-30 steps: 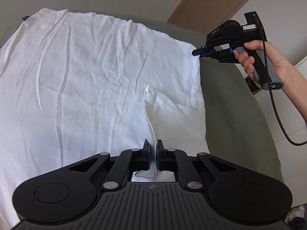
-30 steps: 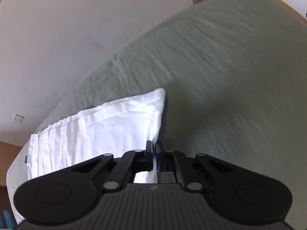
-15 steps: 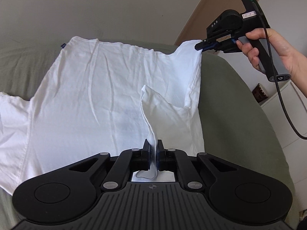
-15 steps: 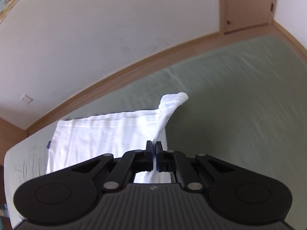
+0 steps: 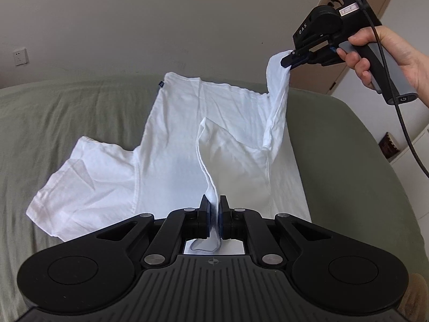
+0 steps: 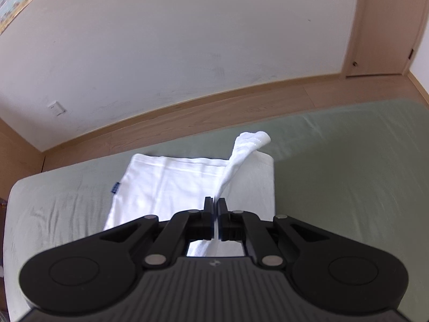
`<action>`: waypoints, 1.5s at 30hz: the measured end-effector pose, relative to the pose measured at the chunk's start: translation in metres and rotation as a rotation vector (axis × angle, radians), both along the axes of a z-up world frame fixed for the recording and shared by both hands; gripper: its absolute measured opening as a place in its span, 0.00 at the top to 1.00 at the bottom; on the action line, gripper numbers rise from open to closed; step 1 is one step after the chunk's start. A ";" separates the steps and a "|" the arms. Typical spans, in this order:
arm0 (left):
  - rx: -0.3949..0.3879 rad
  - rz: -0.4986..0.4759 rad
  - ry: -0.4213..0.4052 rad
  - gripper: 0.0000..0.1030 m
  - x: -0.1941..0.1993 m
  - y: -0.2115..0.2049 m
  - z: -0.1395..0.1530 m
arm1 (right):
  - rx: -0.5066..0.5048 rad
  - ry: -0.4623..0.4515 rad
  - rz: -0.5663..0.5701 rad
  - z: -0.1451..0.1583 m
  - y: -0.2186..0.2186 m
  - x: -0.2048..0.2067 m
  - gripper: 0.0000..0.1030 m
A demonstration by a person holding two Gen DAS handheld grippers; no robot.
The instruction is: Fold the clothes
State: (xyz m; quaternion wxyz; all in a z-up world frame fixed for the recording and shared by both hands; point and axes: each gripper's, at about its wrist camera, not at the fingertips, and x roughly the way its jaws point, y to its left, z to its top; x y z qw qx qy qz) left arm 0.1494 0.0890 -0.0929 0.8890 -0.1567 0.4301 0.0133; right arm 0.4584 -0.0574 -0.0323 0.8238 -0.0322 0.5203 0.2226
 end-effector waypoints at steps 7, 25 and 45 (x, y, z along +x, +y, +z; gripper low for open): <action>-0.006 0.056 0.000 0.95 -0.014 0.041 -0.002 | -0.032 -0.026 0.049 0.005 0.061 -0.010 0.99; -0.070 0.068 0.017 0.95 -0.019 0.077 -0.026 | -0.150 0.050 0.126 -0.051 0.142 -0.016 0.67; 0.022 0.004 0.121 0.95 0.002 0.100 -0.045 | -0.343 0.121 0.123 -0.129 0.187 0.021 0.91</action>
